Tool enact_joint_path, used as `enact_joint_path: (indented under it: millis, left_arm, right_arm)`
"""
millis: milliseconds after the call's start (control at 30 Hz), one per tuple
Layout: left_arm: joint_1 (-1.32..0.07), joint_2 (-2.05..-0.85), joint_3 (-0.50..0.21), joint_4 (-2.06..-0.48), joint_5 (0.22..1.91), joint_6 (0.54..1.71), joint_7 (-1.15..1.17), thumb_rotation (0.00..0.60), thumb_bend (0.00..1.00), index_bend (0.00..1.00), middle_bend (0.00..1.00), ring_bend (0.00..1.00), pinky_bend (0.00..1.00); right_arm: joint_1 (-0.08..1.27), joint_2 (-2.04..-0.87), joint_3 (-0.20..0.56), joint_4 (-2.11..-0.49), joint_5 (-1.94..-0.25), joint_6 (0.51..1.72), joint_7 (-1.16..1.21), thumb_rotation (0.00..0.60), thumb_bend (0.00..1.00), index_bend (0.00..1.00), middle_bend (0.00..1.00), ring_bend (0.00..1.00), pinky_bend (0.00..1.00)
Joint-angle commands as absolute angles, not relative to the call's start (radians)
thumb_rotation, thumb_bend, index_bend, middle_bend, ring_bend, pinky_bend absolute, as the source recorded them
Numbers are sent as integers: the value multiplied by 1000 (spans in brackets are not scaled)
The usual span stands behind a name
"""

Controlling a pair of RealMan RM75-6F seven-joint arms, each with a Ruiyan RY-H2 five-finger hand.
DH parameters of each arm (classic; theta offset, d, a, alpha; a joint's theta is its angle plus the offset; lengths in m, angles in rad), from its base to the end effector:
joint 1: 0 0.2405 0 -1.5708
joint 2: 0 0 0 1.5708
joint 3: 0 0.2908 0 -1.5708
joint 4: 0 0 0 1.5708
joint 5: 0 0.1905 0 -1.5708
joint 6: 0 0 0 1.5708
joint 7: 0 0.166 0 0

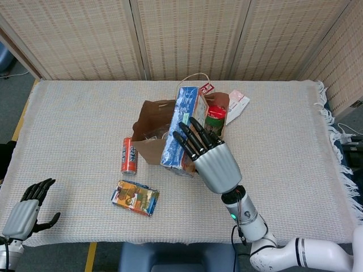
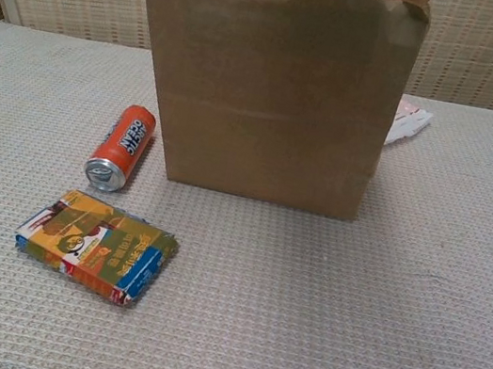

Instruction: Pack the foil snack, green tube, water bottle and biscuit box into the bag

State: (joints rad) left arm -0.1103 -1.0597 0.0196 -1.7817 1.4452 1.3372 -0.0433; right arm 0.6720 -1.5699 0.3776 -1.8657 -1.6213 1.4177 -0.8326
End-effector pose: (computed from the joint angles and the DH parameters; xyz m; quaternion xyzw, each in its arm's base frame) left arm -0.3230 0.1924 0.1673 -0.5936 -0.4984 -0.3615 0.5182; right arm -0.0307 -0.3152 0.1114 0.6116 -0.0712 0.6089 0.5001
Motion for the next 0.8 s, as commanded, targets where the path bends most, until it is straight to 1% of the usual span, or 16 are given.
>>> enact_joint_path:
  millis: [33,333,467,733,800]
  left_arm:
    - [-110,-1059,20,-1783,1445,1337,-43,600,331,0,0,0,9]
    - [-111,-1057,22,-1785,1446,1333,-46,600,331,0,0,0,9]
    - [-111,-1056,23,-1786,1448,1333,-48,600,331,0,0,0,9]
    - [-111,-1053,26,-1791,1448,1328,-48,600,331,0,0,0,9]
    - [-111,-1052,26,-1791,1447,1329,-51,600,331,0,0,0,9]
  right_arm:
    - [661,-1656,425,-1822,-1541,1482,-783,600,192,703,585,560,659]
    - [677,-1807,497,-1793,-1394,1559,-698,600,192,702,586,560,659]
    - [686,-1854,531,-1796,-1320,1576,-695,600,192,697,586,560,659]
    - [721,-1922,544,-1752,-1272,1585,-686,600,192,678,586,557,659]
    - [730,-1934,542,-1748,-1261,1581,-687,600,192,642,586,525,649]
